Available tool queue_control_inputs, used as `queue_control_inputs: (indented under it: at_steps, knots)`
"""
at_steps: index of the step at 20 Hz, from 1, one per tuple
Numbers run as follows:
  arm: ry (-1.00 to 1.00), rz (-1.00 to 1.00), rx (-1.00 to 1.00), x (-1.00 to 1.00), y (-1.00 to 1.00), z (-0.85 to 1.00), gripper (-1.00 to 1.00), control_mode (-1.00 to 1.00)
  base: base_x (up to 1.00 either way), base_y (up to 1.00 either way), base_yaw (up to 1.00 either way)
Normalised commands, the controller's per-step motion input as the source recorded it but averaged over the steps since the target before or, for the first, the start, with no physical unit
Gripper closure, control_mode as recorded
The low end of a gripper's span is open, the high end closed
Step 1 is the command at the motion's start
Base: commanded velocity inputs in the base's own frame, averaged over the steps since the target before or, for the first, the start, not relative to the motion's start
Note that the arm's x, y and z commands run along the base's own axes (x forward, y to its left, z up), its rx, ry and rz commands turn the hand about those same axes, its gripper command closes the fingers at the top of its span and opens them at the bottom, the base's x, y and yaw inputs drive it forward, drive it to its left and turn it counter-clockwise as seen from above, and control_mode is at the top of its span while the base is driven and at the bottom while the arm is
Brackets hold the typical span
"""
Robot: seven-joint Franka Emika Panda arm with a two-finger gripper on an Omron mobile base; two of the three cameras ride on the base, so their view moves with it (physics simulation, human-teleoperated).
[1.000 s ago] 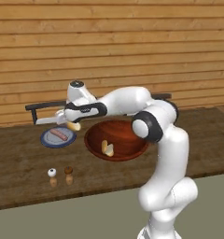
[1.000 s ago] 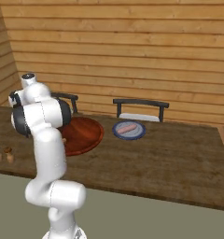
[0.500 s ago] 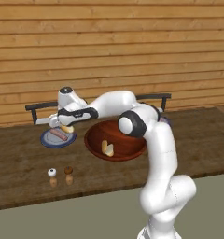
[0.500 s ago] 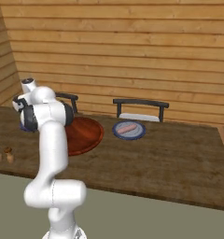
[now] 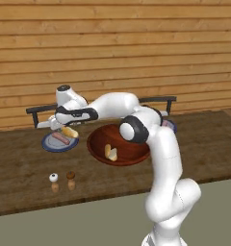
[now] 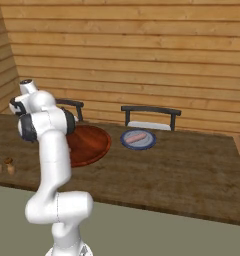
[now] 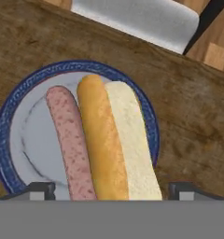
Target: Place one bun and one sausage from the bowl on each plate.
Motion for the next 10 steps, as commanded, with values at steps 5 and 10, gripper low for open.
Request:
queue_control_inputs:
  at_steps: [5,10]
  knots:
    - [0.0,-0.01,0.01,-0.19,-0.11,0.17,-1.0,-1.0,0.0,0.0,0.0]
    - [0.06,-0.28,0.14,-0.98,-0.91,0.62,-1.0,-1.0,0.0,0.0,0.0]
